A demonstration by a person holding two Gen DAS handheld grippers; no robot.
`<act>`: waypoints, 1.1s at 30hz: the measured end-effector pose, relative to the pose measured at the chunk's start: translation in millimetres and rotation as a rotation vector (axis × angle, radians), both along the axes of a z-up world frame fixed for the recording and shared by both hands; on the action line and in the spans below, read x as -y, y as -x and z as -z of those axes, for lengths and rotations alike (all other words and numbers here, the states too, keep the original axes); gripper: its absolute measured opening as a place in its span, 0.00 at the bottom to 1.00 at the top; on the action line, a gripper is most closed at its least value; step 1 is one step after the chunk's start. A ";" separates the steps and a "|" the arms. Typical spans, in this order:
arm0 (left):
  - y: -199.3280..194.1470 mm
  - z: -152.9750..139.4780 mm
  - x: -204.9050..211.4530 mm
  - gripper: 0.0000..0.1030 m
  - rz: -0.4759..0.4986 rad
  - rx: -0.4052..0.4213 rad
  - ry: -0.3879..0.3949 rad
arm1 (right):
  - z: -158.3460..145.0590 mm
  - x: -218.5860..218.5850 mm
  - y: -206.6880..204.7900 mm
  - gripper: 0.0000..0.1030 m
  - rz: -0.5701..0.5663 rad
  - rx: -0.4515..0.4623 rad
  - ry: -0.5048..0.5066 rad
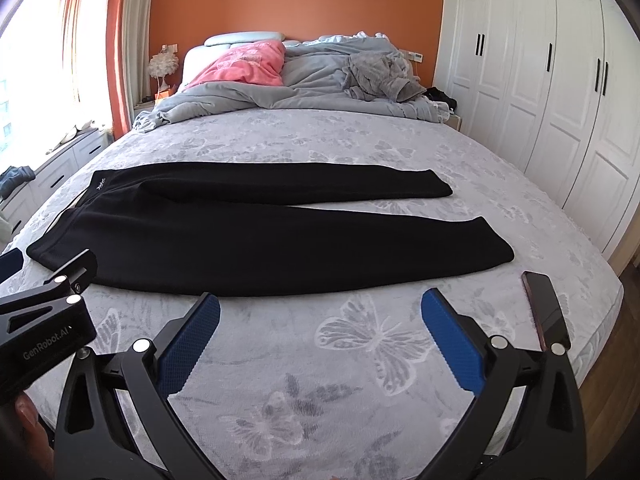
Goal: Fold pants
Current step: 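Grasp the pants waistband with the left tool while the right tool grasps the leg hems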
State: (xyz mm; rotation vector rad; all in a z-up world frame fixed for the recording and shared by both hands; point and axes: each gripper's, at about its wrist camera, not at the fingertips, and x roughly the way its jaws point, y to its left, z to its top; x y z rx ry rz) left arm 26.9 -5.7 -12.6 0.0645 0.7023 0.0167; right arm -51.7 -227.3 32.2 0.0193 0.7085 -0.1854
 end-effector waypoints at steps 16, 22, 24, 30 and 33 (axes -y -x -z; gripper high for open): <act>-244.6 1.8 -168.9 0.94 -0.138 -0.048 0.023 | 43.8 263.7 -249.6 0.96 0.040 -0.094 -0.165; -381.7 41.0 -237.0 0.94 -0.266 -0.164 0.013 | 80.8 329.7 -342.9 0.96 0.163 -0.131 -0.184; -414.6 58.8 -261.6 0.94 -0.309 -0.209 0.075 | 93.1 342.9 -363.0 0.96 0.189 -0.138 -0.201; -470.8 116.7 -284.9 0.82 -0.395 -0.357 0.153 | 133.0 354.6 -409.6 0.96 0.211 -0.206 -0.214; -472.2 123.3 -280.9 0.43 -0.388 -0.348 0.155 | 143.4 336.0 -418.0 0.82 0.135 -0.219 -0.197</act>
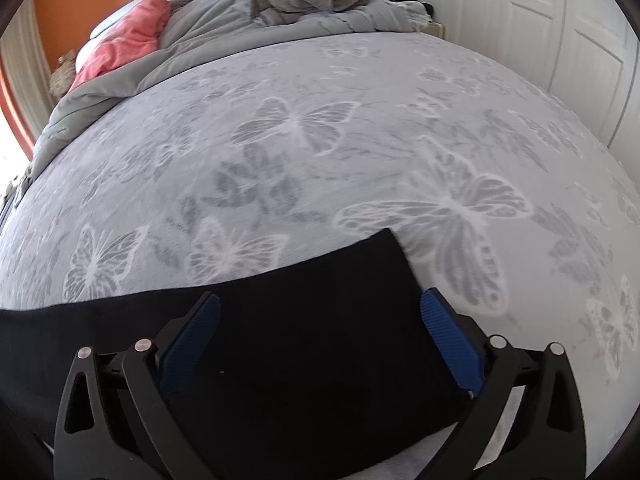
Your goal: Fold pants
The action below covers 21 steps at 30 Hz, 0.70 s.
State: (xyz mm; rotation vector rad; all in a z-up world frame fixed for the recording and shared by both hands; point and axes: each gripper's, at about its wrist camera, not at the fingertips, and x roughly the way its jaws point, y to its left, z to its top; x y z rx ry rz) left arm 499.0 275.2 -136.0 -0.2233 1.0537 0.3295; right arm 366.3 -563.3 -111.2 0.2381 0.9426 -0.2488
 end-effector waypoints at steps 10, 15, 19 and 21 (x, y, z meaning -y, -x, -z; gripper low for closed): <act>69.6 -99.5 -1.6 0.07 0.087 0.181 0.130 | -97.7 -45.0 54.3 0.00 -0.152 0.204 -0.003; 157.1 -154.0 -7.1 0.07 0.160 0.267 0.180 | -153.3 -36.5 127.6 0.00 -0.178 0.265 0.026; 173.5 -144.6 -0.8 0.07 0.161 0.194 0.151 | -138.1 -2.5 135.4 0.04 -0.100 0.183 -0.063; 172.0 -134.9 -0.4 0.07 0.149 0.179 0.160 | -116.0 8.3 119.3 0.18 -0.079 0.106 -0.049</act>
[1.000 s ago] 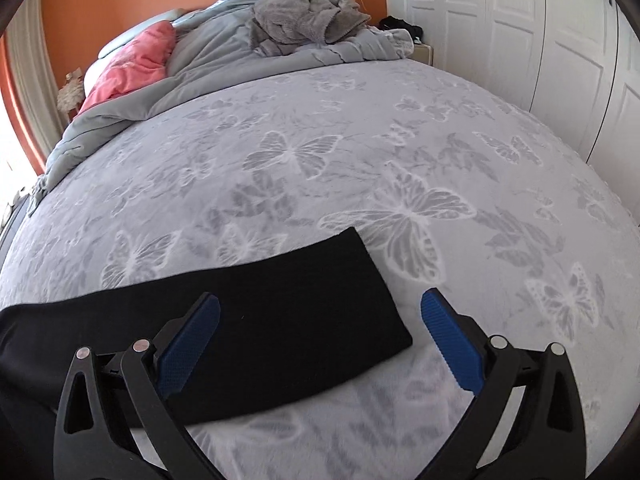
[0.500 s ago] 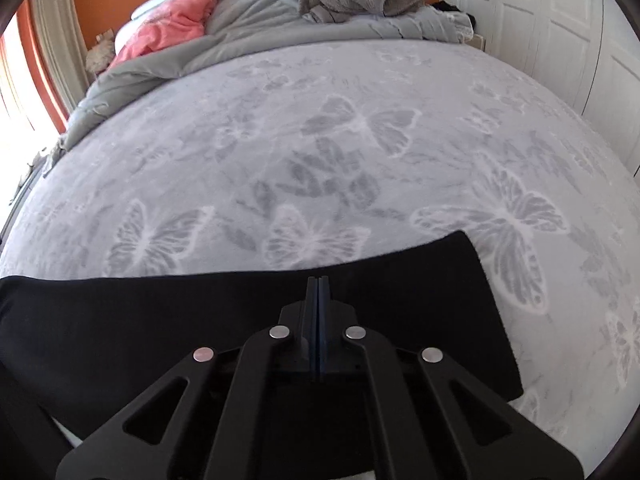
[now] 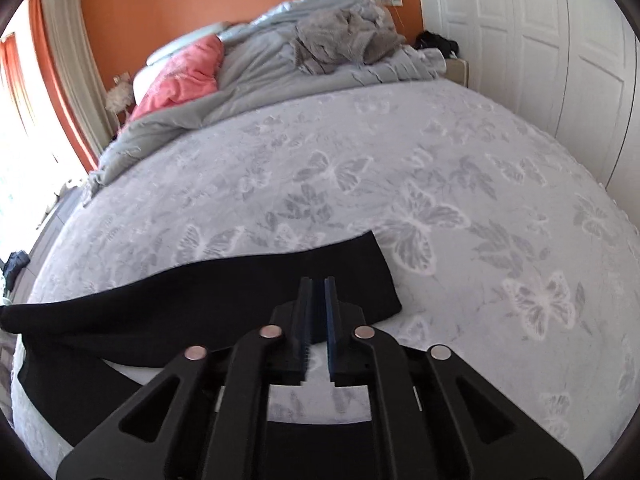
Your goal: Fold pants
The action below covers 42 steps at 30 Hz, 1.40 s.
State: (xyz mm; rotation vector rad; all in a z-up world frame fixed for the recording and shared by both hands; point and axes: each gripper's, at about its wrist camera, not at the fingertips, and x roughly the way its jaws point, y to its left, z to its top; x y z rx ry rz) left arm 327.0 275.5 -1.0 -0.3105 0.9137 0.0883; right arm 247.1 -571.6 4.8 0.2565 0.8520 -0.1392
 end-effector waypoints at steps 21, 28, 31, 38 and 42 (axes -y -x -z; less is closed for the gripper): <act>21.9 -14.9 -7.7 0.07 -0.002 0.058 -0.008 | -17.1 -5.3 21.6 0.12 -0.108 0.231 0.078; 121.2 20.1 -39.9 0.65 -0.070 0.010 -0.014 | 34.0 -5.0 147.6 0.64 -0.051 0.014 0.303; 163.7 49.0 -71.8 0.69 -0.202 -0.025 0.188 | 35.4 0.7 193.1 0.65 0.021 0.013 0.228; 179.7 67.4 -42.1 0.79 -0.171 -0.037 0.533 | 15.4 -29.1 240.2 0.76 0.033 0.130 -0.088; 142.2 83.8 -13.6 0.79 -0.160 -0.096 0.564 | 30.9 -51.3 236.7 0.76 0.039 0.123 -0.223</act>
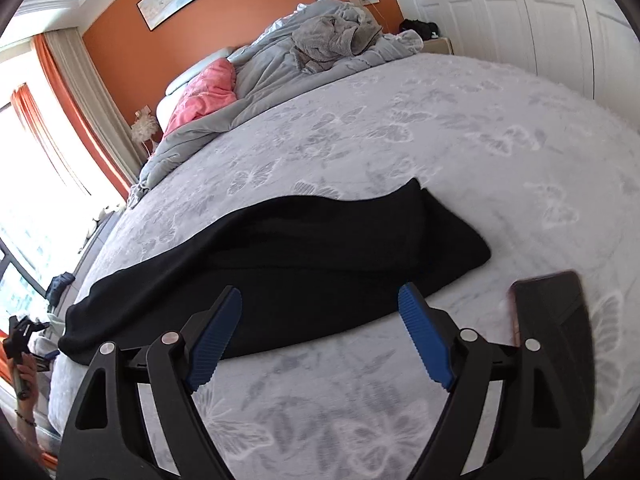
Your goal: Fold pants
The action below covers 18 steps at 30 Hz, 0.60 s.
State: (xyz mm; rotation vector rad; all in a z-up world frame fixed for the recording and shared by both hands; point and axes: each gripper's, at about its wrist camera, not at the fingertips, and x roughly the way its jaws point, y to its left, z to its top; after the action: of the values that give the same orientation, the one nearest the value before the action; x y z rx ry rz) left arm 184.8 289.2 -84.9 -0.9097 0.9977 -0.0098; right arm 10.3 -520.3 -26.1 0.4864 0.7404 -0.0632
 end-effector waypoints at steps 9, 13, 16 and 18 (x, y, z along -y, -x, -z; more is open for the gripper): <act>-12.5 -5.4 -24.6 0.05 0.005 -0.022 0.097 | 3.0 -17.4 -11.2 0.76 0.004 -0.030 -0.001; -1.2 -12.8 -33.5 0.05 0.011 -0.049 0.034 | 16.7 5.6 -35.0 0.77 0.056 -0.075 -0.114; -3.2 5.8 -42.6 0.05 -0.015 -0.102 0.059 | 31.3 10.3 -55.2 0.77 0.044 -0.082 -0.242; -3.7 12.5 -44.1 0.05 -0.023 -0.113 0.071 | 36.2 10.1 -69.6 0.77 0.020 -0.070 -0.331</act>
State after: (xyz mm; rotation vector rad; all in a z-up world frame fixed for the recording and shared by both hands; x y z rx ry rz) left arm 188.5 333.3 -97.3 -0.9958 1.0976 0.0264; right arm 80.0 -530.4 -62.3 0.8105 0.8190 0.0248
